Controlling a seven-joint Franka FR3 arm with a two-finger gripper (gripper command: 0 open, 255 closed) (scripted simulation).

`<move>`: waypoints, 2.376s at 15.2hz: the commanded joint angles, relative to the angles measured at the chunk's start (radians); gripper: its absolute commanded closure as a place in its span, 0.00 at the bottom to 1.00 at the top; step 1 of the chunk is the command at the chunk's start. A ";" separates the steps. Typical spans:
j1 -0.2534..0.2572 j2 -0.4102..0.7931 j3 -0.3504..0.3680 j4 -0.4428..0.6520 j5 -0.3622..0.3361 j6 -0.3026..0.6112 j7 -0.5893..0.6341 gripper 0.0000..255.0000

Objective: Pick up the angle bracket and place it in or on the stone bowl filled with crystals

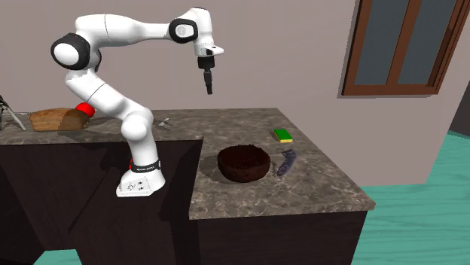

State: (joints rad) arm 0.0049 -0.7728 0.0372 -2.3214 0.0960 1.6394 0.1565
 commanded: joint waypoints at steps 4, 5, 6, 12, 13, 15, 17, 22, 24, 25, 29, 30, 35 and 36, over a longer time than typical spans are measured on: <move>-0.010 0.032 -0.048 -0.030 -0.049 0.051 -0.092 0.00; -0.013 0.045 -0.065 -0.038 -0.066 0.069 -0.122 0.00; -0.017 0.060 -0.081 -0.044 -0.082 0.088 -0.152 0.00; -0.037 0.177 -0.176 -0.052 -0.169 0.207 -0.327 0.00; -0.040 0.201 -0.192 -0.048 -0.181 0.228 -0.355 0.00; -0.045 0.252 -0.222 -0.037 -0.203 0.269 -0.411 0.00; -0.049 0.308 -0.252 -0.020 -0.222 0.310 -0.466 0.00; -0.056 0.462 -0.322 0.048 -0.249 0.407 -0.603 0.00; -0.058 0.529 -0.348 0.084 -0.251 0.443 -0.659 0.00; -0.059 0.564 -0.359 0.104 -0.250 0.460 -0.688 0.00; -0.067 0.708 -0.400 0.198 -0.229 0.520 -0.803 0.00; -0.071 0.745 -0.407 0.225 -0.221 0.533 -0.832 0.00; -0.104 0.936 -0.426 0.381 -0.167 0.580 -0.976 0.00; -0.113 0.975 -0.426 0.416 -0.155 0.585 -1.003 0.00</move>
State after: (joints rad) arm -0.0981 0.1650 -0.3858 -1.9370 -0.0699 2.2161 -0.8141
